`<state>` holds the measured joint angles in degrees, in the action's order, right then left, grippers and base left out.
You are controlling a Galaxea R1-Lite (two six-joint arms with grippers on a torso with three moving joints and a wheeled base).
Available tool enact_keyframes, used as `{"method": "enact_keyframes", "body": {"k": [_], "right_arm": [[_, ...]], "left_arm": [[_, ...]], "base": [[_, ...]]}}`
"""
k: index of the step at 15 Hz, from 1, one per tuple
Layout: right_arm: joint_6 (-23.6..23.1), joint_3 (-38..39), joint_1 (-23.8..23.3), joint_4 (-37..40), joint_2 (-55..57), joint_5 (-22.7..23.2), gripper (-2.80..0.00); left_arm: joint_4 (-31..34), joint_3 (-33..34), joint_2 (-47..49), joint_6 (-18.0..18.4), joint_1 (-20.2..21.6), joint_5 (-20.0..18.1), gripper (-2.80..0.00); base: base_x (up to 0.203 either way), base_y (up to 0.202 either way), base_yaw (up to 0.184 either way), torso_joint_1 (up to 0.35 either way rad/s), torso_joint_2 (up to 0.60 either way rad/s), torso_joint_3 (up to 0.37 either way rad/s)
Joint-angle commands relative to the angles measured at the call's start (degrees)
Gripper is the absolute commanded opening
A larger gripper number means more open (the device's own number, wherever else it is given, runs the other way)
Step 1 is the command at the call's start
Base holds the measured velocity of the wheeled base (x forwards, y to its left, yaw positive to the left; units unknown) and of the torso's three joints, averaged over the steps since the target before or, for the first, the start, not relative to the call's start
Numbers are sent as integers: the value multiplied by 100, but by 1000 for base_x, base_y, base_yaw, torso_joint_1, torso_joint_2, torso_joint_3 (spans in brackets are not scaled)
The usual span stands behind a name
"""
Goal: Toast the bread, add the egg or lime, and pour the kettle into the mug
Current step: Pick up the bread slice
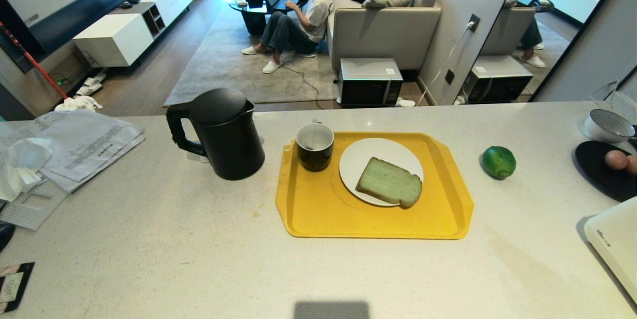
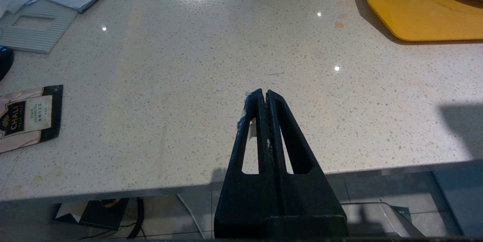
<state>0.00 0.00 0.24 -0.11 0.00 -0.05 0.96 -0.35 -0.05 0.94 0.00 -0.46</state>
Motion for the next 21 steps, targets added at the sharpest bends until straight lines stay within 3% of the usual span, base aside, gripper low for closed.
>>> {"method": "enact_keyframes", "body": {"k": [1,16,21], "right_arm": [[0,0,2,-6,5,4,-280],[-249,-48,2,99,158,84,-280],[29,-1226,2,183,1518,426,-280]], "left_arm": [[0,0,-4,3,0,2,-280],[0,0,-4,3,0,2,-280],[0,0,-4,3,0,2,-280]], "base": [[0,0,0,0,0,0],[0,0,0,0,0,0],[0,0,0,0,0,0]]}}
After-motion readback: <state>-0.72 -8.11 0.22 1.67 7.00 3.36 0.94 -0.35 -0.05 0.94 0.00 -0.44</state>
